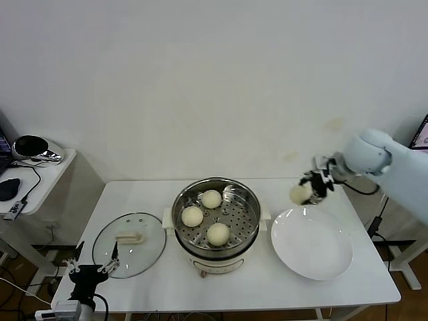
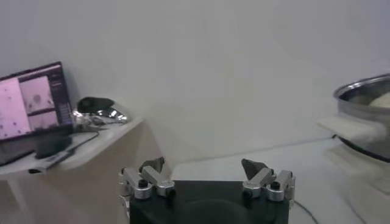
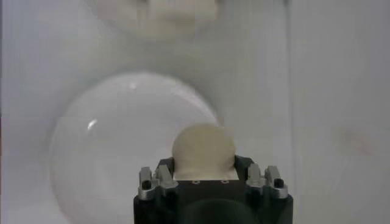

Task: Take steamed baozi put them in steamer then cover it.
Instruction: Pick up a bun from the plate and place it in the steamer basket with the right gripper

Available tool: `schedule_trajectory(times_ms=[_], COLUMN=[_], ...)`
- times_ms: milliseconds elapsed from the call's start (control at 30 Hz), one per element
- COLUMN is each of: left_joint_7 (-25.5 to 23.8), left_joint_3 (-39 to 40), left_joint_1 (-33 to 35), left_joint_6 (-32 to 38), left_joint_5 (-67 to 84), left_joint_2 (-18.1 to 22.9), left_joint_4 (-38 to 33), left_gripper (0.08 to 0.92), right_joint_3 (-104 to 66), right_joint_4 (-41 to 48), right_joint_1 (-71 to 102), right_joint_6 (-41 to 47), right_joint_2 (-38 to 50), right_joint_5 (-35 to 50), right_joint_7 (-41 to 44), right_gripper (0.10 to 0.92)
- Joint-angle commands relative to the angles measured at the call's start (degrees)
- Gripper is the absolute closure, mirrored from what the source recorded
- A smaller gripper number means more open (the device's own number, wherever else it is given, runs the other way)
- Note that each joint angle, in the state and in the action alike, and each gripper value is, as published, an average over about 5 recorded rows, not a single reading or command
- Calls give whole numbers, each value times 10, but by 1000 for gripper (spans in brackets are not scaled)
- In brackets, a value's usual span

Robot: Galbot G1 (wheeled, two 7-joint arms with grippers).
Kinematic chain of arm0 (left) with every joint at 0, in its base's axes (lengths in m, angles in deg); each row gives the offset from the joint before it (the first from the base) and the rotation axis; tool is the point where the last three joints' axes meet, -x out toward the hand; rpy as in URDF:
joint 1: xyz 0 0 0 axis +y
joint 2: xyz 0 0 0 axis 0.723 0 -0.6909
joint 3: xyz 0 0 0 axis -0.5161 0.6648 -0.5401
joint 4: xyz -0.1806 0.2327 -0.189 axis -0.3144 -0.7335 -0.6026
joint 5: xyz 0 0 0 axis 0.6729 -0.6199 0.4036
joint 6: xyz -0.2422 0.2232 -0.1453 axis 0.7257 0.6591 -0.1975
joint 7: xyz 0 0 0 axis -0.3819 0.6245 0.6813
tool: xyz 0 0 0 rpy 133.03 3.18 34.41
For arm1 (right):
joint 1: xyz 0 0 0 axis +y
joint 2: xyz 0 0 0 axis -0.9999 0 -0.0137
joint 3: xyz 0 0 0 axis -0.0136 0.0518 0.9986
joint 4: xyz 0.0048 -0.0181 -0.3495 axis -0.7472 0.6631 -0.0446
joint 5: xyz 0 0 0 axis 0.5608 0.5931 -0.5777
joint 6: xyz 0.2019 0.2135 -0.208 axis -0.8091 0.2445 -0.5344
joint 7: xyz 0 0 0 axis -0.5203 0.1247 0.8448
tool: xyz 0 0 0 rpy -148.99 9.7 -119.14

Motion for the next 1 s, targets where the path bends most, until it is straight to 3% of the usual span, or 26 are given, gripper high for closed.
schedule_trajectory(times_ms=[33, 500, 1000], left_joint_7=[0, 0, 1], left_joint_3=[21, 11, 3], left_joint_1=[-4, 0, -3], left_joint_6=[0, 2, 5], left_joint_5=[-2, 0, 5], left_joint_2=[-2, 1, 2], left_joint_4=[5, 6, 10], left_gripper=[177, 177, 177], right_joint_3=[142, 150, 155], right_joint_4=[-41, 55, 99], right_joint_1=[-154, -60, -15], right_joint_6=[87, 128, 121], right_joint_2=[-128, -258, -272], right_joint_5=[181, 176, 91], right_joint_7=[-75, -115, -98], right_gripper=[414, 411, 406])
